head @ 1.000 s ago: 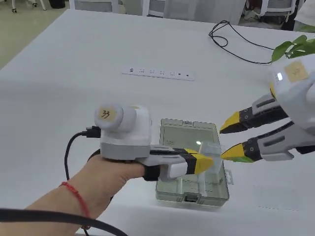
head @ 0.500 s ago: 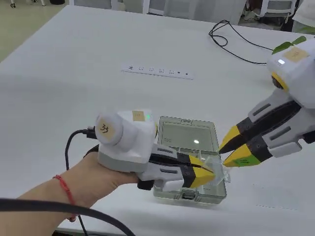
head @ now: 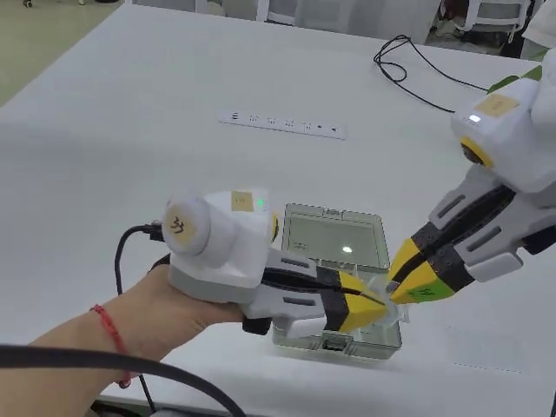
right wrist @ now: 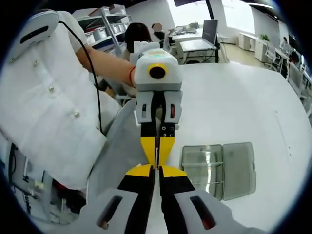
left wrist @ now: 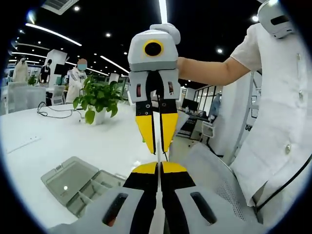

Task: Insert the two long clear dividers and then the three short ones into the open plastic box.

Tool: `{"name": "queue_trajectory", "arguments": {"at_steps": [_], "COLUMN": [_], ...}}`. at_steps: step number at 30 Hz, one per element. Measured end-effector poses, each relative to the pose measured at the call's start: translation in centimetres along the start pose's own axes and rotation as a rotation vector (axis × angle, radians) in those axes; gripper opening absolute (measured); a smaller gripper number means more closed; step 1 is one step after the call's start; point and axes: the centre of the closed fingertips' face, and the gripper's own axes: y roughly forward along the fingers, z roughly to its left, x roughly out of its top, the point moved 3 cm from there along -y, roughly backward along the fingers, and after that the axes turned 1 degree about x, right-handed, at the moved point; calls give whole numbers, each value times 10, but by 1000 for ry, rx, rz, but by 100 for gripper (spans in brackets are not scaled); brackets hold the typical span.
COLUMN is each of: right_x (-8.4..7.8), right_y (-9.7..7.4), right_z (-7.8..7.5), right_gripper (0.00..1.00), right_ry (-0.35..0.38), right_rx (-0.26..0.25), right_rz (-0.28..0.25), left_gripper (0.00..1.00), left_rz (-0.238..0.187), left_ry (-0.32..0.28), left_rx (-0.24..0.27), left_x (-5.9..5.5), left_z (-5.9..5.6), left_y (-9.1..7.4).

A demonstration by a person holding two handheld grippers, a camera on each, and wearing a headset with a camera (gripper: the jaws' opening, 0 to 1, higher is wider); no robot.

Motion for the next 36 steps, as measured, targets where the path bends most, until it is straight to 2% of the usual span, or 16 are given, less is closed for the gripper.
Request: {"name": "queue_trajectory", "arguments": {"at_steps": [7,25,29,36], "right_x": [-1,-3,-2,0], "right_y": [3,5,5,5], "right_z": [0,-2,-3,-4], "right_gripper": [3,3,3,3], "right_ry": [-8,-39,-40,-40], "right_rx": [9,-19,-27,-50], "right_rz": [-1,4,2,-6], "left_gripper": [0,0,0,7], "left_rz": [1,6,19,23], "left_ry": [4,-3,-1,-6], "left_rx": [6,26,34,58], "left_x": [-2,-6,-10,-12], "left_z": [0,0,1,4], "left_y": [0,-1,-2,-8]}}
